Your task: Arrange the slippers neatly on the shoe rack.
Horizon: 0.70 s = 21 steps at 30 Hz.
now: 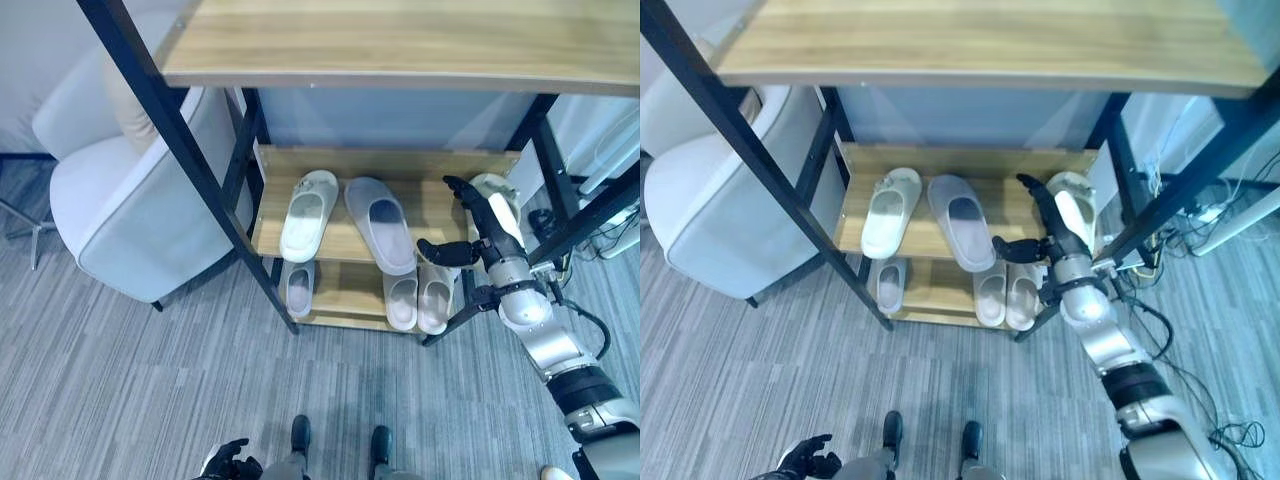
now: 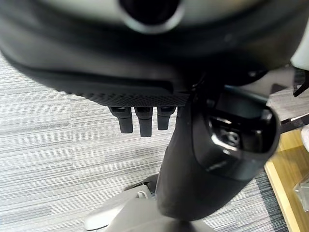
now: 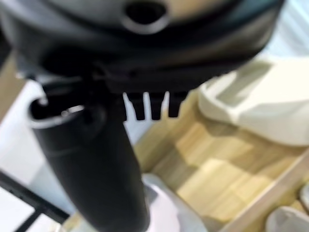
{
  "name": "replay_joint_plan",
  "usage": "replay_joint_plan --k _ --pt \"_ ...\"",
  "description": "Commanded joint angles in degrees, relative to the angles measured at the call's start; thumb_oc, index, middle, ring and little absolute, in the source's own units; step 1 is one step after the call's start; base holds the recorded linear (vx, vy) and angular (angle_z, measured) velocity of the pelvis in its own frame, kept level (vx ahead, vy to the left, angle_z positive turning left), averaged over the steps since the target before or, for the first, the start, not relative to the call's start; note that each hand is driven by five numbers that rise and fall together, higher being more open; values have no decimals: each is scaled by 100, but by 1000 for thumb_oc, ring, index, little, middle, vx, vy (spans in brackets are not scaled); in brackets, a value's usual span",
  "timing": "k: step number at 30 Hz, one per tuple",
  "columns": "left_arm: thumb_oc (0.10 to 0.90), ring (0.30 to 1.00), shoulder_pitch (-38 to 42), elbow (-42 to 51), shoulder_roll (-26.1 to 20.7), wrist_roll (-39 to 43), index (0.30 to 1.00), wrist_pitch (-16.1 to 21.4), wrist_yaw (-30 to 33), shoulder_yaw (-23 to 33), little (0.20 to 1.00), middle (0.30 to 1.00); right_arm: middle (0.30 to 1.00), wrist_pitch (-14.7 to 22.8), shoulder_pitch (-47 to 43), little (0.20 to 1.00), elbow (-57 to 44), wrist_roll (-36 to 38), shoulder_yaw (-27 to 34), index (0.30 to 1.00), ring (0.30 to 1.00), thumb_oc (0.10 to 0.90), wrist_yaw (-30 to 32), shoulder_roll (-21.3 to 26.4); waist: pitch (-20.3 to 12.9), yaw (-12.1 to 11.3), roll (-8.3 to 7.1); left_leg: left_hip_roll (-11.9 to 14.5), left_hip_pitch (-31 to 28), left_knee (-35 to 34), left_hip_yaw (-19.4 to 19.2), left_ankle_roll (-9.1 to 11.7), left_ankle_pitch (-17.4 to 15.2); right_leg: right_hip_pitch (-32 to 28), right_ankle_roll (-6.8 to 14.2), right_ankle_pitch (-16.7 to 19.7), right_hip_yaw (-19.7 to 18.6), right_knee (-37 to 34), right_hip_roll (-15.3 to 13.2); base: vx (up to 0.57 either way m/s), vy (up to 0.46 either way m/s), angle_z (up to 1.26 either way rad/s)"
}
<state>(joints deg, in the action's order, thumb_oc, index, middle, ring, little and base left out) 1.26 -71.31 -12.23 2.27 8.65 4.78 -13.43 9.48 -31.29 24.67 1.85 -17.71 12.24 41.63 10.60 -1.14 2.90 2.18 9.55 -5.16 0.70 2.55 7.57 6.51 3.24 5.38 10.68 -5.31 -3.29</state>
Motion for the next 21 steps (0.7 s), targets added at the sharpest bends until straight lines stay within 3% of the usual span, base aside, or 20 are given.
replay_joint_plan --k 1,8,10,21 --pt "800 900 253 -291 85 111 900 145 28 -549 900 900 900 591 -1088 900 -183 269 175 900 900 800 306 259 -8 -128 -320 -197 -148 16 -288 8 -589 -12 401 -570 -284 31 -145 0 0 0" --pt "800 900 308 -234 97 135 900 213 51 -705 900 900 900 562 -1706 900 161 380 -38 900 900 800 436 440 68 -229 -382 -198 28 16 -274 36 -550 164 411 -525 -277 31 -176 24 2 1" --pt "800 900 272 -329 99 547 900 200 -2 -495 900 900 900 560 -1884 900 382 667 -146 900 900 800 314 439 104 -290 -428 -202 105 16 -248 45 -529 222 412 -514 -265 31 -175 20 -6 0" --pt "800 900 354 -340 -12 966 900 292 42 -371 900 900 900 576 -2325 900 932 1099 -467 900 900 800 193 556 285 -416 -549 -208 347 16 -147 95 -464 397 412 -491 -173 31 -176 11 -3 2"
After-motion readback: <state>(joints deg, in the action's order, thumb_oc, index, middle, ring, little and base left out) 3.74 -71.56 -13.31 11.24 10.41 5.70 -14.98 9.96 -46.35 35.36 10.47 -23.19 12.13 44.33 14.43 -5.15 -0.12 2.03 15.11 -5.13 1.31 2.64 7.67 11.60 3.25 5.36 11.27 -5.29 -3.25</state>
